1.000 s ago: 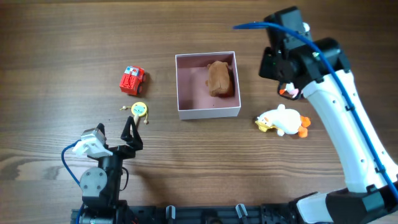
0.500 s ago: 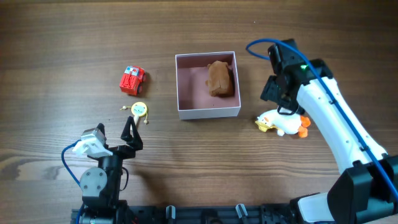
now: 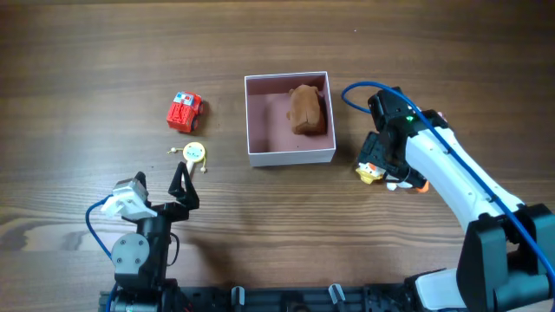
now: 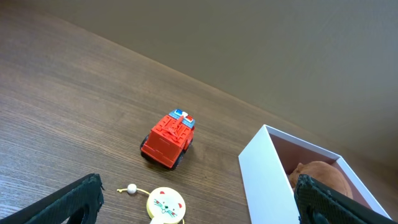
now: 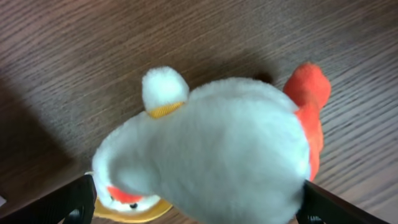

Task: Pack container
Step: 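Lower the right gripper onto the white duck plush and grasp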

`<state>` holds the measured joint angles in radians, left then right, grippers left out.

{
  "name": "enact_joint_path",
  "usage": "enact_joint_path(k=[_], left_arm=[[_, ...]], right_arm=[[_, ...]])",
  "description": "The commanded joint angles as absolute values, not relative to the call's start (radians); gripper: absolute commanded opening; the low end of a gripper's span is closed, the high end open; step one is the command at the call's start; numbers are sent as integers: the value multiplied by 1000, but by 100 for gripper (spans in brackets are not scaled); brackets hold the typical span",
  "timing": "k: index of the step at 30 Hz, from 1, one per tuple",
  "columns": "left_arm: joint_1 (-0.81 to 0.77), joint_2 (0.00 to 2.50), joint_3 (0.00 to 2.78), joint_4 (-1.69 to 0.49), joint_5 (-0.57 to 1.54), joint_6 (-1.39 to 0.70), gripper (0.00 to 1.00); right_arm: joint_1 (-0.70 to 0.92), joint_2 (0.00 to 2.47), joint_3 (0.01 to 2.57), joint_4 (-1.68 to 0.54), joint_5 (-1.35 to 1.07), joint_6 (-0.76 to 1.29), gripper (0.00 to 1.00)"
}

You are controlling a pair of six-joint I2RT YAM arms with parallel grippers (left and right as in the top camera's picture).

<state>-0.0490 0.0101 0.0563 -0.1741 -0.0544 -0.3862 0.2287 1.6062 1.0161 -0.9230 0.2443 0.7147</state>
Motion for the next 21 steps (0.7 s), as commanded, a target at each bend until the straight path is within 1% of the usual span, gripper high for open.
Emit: enact_joint_path(k=[1,6,8,10,11,13,14,16,21], left_arm=[[-41,7,51,-169,-60,-367,100],[-41,7,51,-169,-60,-367,100],[-41,7,51,-169,-60,-367,100],[-41,7,51,-169,-60,-367,100],[-41,7,51,-169,-60,-367,100],[-41,7,51,-169,-60,-367,100],[-41,7,51,-169,-60,-367,100],[-41,7,51,-169,-60,-367,100],[-41,7,51,-169,-60,-367,100]], right_arm=[[215,1619,1007,-900,262,735,100],[194,1619,1007,-897,269,717,99],[184,1619,1007,-894,269,696,93],[179,1619,1007,-893,269,672,75],[179,1619,1007,-891,268,655,70],[179,1619,1007,-886,268,650,47],[179,1619,1007,-886,268,650,31],[179,1619,1007,-886,268,646,4],[179,1619,1007,-885,268,604,4]])
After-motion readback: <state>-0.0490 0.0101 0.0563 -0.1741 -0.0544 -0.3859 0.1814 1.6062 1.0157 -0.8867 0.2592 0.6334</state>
